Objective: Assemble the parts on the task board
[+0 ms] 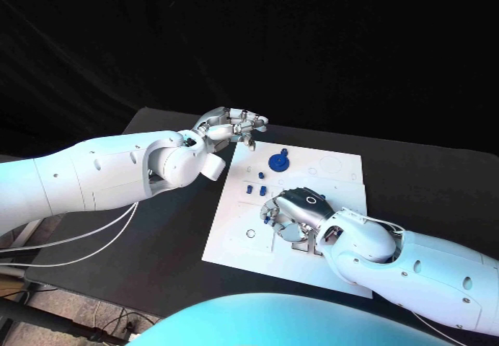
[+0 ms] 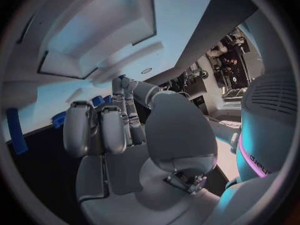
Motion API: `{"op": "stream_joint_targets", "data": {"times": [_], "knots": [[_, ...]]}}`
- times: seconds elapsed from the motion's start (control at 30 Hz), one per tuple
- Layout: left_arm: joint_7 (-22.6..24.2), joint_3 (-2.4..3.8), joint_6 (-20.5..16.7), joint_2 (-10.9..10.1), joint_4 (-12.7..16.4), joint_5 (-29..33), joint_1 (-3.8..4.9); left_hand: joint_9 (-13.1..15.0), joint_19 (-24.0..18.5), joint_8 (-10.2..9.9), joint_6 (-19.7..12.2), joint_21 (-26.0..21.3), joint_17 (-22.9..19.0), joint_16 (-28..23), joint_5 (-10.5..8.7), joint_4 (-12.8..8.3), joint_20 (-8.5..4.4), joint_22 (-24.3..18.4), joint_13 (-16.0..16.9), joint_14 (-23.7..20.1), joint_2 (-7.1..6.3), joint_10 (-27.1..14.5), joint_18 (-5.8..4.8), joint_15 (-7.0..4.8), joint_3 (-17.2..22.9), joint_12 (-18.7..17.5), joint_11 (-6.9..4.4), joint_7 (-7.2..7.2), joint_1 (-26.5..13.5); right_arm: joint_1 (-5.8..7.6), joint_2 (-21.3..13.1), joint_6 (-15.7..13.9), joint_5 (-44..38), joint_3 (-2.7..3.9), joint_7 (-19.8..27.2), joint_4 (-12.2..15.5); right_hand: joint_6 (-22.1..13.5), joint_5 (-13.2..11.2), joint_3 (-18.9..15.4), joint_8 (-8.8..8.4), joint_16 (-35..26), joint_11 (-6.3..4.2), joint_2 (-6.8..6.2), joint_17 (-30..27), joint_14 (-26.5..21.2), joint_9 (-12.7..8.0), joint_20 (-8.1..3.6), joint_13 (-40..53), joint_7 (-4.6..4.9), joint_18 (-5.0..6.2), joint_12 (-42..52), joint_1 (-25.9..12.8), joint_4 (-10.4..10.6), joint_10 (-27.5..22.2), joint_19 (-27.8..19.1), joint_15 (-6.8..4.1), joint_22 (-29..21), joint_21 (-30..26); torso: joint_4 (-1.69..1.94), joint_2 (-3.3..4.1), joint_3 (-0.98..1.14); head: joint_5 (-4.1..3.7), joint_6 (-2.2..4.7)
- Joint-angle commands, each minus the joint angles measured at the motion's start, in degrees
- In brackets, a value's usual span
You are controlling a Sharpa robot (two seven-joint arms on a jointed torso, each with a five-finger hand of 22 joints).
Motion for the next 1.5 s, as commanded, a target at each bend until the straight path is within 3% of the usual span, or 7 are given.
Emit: {"op": "stream_joint_targets", "data": {"times": [0.03,0.37,0.47,0.8,0.97,1.3,1.5], "knots": [[0.2,0.05,1.0,0.1,0.2,0.3,0.06,0.0,0.5,-0.3,-0.4,-0.3,-0.1,-0.4,-0.12,0.0,-0.03,-0.1,-0.1,-0.2,0.09,-0.3,0.36,0.25,-0.3,-0.3,-0.11,-0.03,0.3,-0.12,0.0,2.2,-0.9,-0.11,0.1,0.1,-0.4,-0.1,-0.2,0.06,0.0,0.09,-0.10,-0.1,2.1,0.1,0.20,0.0,0.15,-0.47,-0.1,-0.9,0.3,-0.7,-0.4,-0.11,3.0,-0.4,-0.02,-0.05,0.00,-0.05,0.00],[0.2,0.05,1.0,0.0,0.1,0.3,0.06,0.0,0.5,-0.3,-0.4,-0.3,-0.1,-0.4,-0.12,0.0,-0.03,-0.1,-0.1,-0.2,0.09,-0.3,0.36,0.25,-0.3,-0.3,-0.11,-0.03,0.3,-0.11,-0.8,-0.3,-0.5,-0.14,0.1,0.4,-6.4,-0.6,-2.1,-3.19,-0.9,2.36,-3.59,-2.5,1.2,-0.8,1.80,-1.0,2.06,0.33,-3.2,-4.7,2.0,-7.1,-2.8,1.77,0.5,-3.8,-0.01,-0.07,-0.01,-0.15,0.00],[0.2,0.05,1.0,0.0,0.1,0.3,0.06,0.0,0.5,-0.3,-0.4,-0.4,-0.1,-0.4,-0.12,0.0,-0.01,-0.1,-0.1,-0.2,0.12,-0.4,0.36,0.26,-0.3,-0.3,-0.10,-0.03,0.3,-0.08,-1.2,-1.1,-0.4,-0.14,0.0,0.8,-7.7,-0.7,-2.3,-4.03,-1.2,2.49,-4.04,-3.1,1.0,-1.1,2.04,-1.1,1.99,0.55,-3.2,-4.7,2.0,-8.1,-3.3,1.93,-0.1,-4.6,0.00,-0.10,-0.01,-0.22,0.00],[0.0,0.04,1.2,0.0,0.0,0.3,0.06,0.0,0.5,-0.3,-0.4,-0.4,-0.1,-0.4,-0.11,0.0,-0.01,-0.1,-0.1,-0.2,0.19,-0.4,0.36,0.27,-0.3,-0.3,-0.10,-0.03,0.3,0.22,-3.1,-4.0,0.5,-0.04,0.3,3.0,-7.6,-0.6,-2.2,-4.04,-1.4,2.52,-3.94,-3.6,0.9,-1.1,2.12,-1.2,2.04,0.68,-3.0,-4.6,2.1,-8.4,-3.7,1.96,-0.5,-5.2,0.05,-0.06,0.01,-0.40,0.00],[0.0,0.04,1.3,-0.1,0.0,0.3,0.06,0.0,0.5,-0.3,-0.4,-0.4,-0.1,-0.4,-0.11,0.0,-0.01,-0.1,-0.1,-0.2,0.19,-0.4,0.36,0.27,-0.3,-0.3,-0.10,-0.03,0.3,0.97,-5.8,-4.8,2.7,0.49,0.5,5.3,-7.0,-0.4,-2.1,-3.81,-1.4,2.46,-3.63,-3.6,0.9,-0.9,2.14,-1.1,1.99,0.67,-2.5,-4.3,2.2,-8.3,-3.6,1.93,-0.4,-5.1,0.04,-0.07,-0.03,-0.58,0.01],[0.0,0.03,1.3,-0.2,-0.1,0.2,0.05,0.0,0.6,-0.3,-0.4,-0.5,-0.1,-0.4,-0.10,0.1,0.00,-0.2,-0.1,-0.2,0.32,-0.4,0.36,0.27,-0.3,-0.3,-0.10,-0.03,0.3,7.35,-13.9,4.7,13.0,1.37,-0.2,6.4,-7.3,0.0,-2.6,-4.17,-1.8,2.74,-4.10,-4.6,0.6,-1.0,2.30,-1.6,2.10,1.18,-2.6,-4.7,2.6,-10.1,-4.9,2.15,-2.1,-7.3,-0.26,-0.29,-0.15,-1.95,0.66],[0.0,0.02,1.4,0.0,-0.2,0.2,0.05,0.0,0.6,-0.3,-0.4,-0.5,-0.1,-0.4,-0.10,0.1,0.00,-0.2,-0.1,-0.2,0.32,-0.4,0.36,0.27,-0.3,-0.3,-0.10,-0.03,0.3,8.92,-15.5,8.7,12.6,1.46,-0.5,5.1,-7.9,0.1,-3.7,-4.61,-2.4,2.71,-4.77,-5.7,0.2,-1.1,2.36,-2.0,1.87,1.63,-2.6,-5.0,2.8,-12.0,-6.3,2.16,-3.6,-9.4,-0.26,-0.20,-0.04,-2.29,1.07]]}}
